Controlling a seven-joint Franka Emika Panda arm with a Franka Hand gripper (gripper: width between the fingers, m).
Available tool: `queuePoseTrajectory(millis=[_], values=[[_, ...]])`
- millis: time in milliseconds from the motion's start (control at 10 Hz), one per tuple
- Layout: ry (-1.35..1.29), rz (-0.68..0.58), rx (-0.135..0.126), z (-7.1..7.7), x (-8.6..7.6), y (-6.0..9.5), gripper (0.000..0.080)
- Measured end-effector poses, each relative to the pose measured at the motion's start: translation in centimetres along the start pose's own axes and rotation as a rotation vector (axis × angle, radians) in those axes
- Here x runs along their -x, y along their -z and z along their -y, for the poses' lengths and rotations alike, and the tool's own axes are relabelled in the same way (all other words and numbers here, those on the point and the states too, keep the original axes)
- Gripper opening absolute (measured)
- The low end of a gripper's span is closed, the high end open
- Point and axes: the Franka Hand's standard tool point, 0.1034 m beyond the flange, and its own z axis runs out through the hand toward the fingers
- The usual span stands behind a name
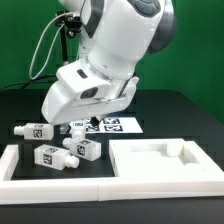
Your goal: Assemble one leg
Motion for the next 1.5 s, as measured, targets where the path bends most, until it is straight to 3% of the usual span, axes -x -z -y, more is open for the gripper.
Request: queuePoseTrajectory(millis=[300, 400, 500, 600, 800, 1100, 1500], values=[[0.010, 0.185, -0.032, 0.6, -0.2, -0.3, 0.0649], [0.015, 0.211, -0.036, 0.4, -0.5, -0.3, 0.0649], [0.024, 0.220, -0.037, -0.8, -0.5, 0.7, 0.0649], [-0.007, 0.239, -0.015, -1.4, -0.9, 1.9, 0.0649], [-0.017, 0.253, 0.026, -0.2, -2.3, 2.7, 0.0649], [-0.019, 0.258, 0.021, -0.4, -2.1, 2.4, 0.0649], [-0.046, 0.322, 0.010, -1.2, -2.3, -0.1, 0.0649]])
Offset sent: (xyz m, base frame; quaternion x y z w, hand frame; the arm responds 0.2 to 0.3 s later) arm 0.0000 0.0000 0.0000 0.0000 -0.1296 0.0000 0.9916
